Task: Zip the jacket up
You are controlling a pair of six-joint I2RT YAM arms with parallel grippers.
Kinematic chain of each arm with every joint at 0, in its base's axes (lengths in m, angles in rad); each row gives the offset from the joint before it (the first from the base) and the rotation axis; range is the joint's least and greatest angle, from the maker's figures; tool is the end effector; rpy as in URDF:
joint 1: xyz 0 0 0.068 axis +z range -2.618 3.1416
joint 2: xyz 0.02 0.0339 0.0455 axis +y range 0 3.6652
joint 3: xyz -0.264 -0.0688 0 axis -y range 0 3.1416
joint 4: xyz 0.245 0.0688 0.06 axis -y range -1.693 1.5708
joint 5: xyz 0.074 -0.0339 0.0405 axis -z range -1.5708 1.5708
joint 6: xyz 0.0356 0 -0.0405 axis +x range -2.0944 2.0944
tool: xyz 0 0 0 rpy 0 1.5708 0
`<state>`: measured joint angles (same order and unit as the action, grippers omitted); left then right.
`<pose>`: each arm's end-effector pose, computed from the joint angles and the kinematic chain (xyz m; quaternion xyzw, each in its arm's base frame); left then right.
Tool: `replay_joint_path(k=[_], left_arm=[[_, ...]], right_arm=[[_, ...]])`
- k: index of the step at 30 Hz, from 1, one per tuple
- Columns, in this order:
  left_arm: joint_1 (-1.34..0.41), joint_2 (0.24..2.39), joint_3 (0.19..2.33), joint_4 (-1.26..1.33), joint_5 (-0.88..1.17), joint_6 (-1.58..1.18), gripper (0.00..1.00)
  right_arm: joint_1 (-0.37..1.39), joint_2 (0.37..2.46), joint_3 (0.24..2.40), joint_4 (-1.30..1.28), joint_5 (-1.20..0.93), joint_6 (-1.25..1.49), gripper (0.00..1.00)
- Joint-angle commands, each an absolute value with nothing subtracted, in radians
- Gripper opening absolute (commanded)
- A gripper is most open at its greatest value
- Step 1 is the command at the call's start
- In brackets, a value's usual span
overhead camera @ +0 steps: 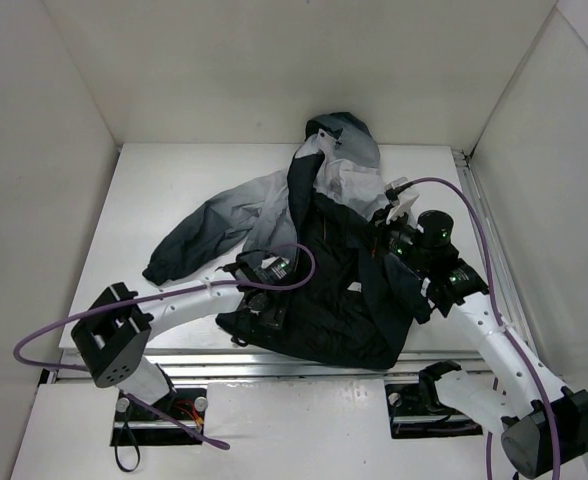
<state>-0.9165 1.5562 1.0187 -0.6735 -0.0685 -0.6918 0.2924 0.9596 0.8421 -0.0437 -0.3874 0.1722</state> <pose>0.1820 -0.2333 0.2011 0.1042 0.9778 -0.1054 0.1483 0.2110 0.0776 0.3434 -0.1694 0.7387 0.2891 0.5849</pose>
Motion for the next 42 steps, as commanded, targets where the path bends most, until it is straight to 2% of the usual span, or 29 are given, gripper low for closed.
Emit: replay_joint_path(k=[1,4,10,18,31,42], left_arm=[[-0.911,1.459,1.058,-0.738,-0.075,-0.732,0.59],[-0.911,1.333,1.022,-0.756,-0.069,-0.802,0.64],[-0.851,1.143,0.865,-0.652,0.040,-0.925,0.66],[-0.773,1.052,0.631,-0.332,0.250,-1.006,0.61],[-0.764,0.980,0.410,-0.039,0.241,-1.210,0.60],[-0.764,0.954,0.361,-0.008,0.204,-1.266,0.58]], right_arm=[[0.284,0.936,0.857,0.058,-0.402,0.161,0.00],[0.282,0.931,0.859,0.058,-0.406,0.169,0.00],[0.278,0.940,0.861,0.069,-0.419,0.190,0.00],[0.276,0.940,0.873,0.083,-0.425,0.221,0.00],[0.275,0.953,0.881,0.086,-0.433,0.245,0.00],[0.275,0.931,0.876,0.084,-0.422,0.242,0.00]])
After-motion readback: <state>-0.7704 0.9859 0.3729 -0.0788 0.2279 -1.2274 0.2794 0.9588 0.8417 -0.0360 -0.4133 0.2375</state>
